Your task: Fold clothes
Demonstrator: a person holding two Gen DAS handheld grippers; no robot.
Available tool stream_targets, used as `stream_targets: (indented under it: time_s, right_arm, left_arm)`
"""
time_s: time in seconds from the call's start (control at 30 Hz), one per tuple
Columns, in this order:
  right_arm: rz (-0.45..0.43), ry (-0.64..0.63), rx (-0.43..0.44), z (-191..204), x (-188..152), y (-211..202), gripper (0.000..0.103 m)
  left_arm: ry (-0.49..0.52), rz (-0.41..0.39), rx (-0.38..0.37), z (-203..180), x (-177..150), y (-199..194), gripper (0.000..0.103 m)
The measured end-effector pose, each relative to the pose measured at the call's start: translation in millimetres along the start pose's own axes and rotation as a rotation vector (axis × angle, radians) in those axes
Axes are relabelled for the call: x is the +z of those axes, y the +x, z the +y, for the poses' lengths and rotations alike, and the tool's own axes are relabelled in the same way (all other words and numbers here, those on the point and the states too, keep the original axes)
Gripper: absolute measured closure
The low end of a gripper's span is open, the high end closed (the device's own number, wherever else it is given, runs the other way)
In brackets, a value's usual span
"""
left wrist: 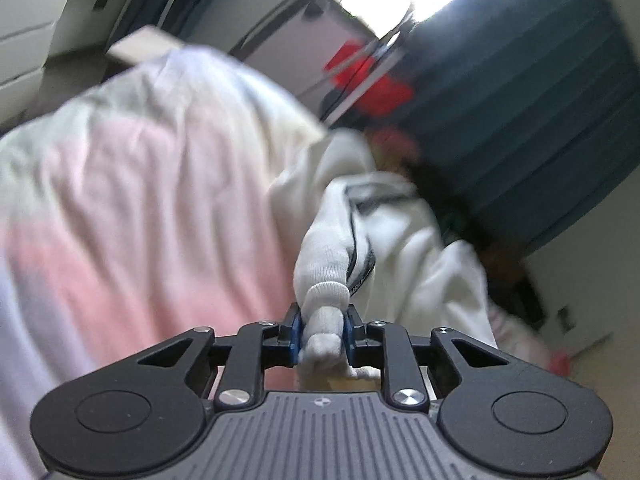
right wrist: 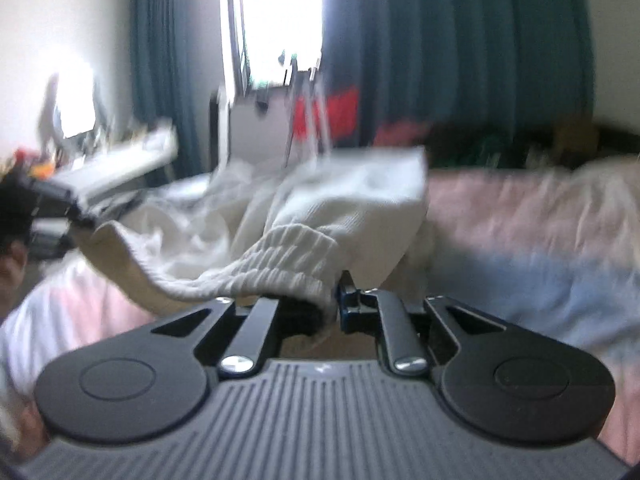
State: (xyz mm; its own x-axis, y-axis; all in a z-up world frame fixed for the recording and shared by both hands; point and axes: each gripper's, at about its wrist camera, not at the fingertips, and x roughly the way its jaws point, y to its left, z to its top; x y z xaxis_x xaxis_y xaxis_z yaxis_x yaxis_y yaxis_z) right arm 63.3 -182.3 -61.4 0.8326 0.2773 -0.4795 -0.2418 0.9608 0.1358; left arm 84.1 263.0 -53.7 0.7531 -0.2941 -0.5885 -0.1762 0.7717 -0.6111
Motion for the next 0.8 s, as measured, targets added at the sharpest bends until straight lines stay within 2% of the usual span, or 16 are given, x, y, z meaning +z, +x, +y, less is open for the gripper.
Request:
stream_targets:
  time_s: [0.07,0.1,0.13,0.17,0.23,0.27,0.3,0.33,0.4,0.5,0.6,0.7,0.8]
  right_arm:
    - [0.125,-0.006,0.012,-1,-12,10,0.084]
    - [0.179,-0.012,0.009,-1,-17,14,0.082]
    - [0.225,-0.022,0.013,0,-20,17,0.077]
    - [0.259,-0.022,0.036,-2,-21,18,0.075]
    - [0.311,-0.001,0.096,-5,-22,15,0.063]
    - [0.329,0.022,0.133,-7,-23,11,0.058]
    - [0.331,0.059,0.181,-10,-24,6,0.045]
    - [0.329,0.099,0.232,-14,-26,1,0.038]
    - [0.304,0.214,0.33,-28,-26,-9,0.035]
    - [0.229,0.423,0.381,-48,-27,-16,0.035]
    - [0.203,0.622,0.323,-75,-36,-3,0.034]
    - [0.24,0.779,0.267,-94,-52,22,0.034]
    - [0.263,0.863,0.353,-93,-60,46,0.034]
  left_arm:
    - [-0.002,0.046,0.03,2,-4,2,0.074]
    - [-0.002,0.057,0.04,3,-5,2,0.065]
    - [0.005,0.056,0.045,2,-5,-1,0.06]
    - [0.012,0.054,0.05,1,-5,-3,0.057]
    - [0.023,0.052,0.057,-1,-6,-6,0.052]
    - [0.028,0.051,0.059,-1,-6,-7,0.045]
    - [0.034,0.051,0.062,-1,-7,-8,0.039]
    - [0.039,0.05,0.064,-2,-7,-9,0.037]
    - [0.049,0.049,0.069,-2,-8,-12,0.033]
    - [0.069,0.056,0.092,-1,-12,-12,0.027]
    - [0.087,0.092,0.142,0,-12,4,0.023]
    - [0.078,0.131,0.124,0,-11,19,0.024]
    - [0.041,0.141,0.105,1,-12,29,0.029]
